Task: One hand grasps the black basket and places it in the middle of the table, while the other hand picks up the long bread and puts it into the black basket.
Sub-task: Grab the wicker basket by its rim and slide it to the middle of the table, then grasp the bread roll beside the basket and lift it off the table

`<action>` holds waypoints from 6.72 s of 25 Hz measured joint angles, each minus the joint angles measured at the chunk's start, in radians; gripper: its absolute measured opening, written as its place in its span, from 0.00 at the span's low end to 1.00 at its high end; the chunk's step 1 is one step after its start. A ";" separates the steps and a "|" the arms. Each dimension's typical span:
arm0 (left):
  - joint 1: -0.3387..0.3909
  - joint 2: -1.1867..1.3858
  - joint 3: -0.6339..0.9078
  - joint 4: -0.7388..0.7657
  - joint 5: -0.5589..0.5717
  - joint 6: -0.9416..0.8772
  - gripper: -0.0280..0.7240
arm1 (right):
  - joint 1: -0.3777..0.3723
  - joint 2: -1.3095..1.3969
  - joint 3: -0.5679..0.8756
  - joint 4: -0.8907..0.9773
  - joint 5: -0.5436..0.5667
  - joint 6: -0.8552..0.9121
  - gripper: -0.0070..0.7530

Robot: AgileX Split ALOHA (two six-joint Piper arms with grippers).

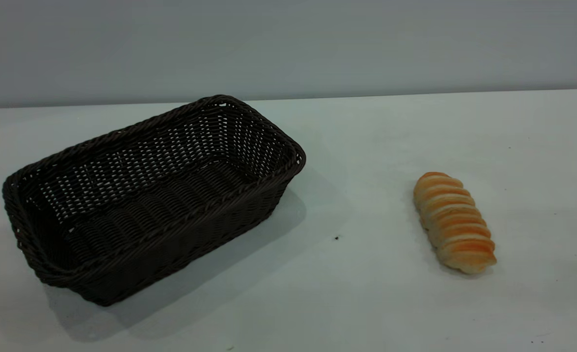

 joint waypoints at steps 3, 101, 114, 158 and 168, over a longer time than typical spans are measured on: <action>0.000 0.154 -0.005 0.022 -0.087 -0.043 0.73 | 0.000 0.133 0.000 0.053 -0.080 -0.050 0.64; -0.114 1.676 -0.727 -0.315 -0.508 0.155 0.43 | 0.000 0.600 -0.115 0.254 -0.234 -0.317 0.66; -0.114 1.731 -0.727 -0.326 -0.548 0.018 0.43 | 0.000 0.600 -0.115 0.254 -0.233 -0.318 0.66; -0.114 1.272 -0.732 -0.152 -0.384 0.037 0.77 | 0.000 0.859 -0.139 0.650 -0.300 -0.613 0.65; -0.114 1.146 -0.731 -0.151 -0.324 0.056 0.77 | 0.008 1.406 -0.348 0.749 -0.455 -0.790 0.61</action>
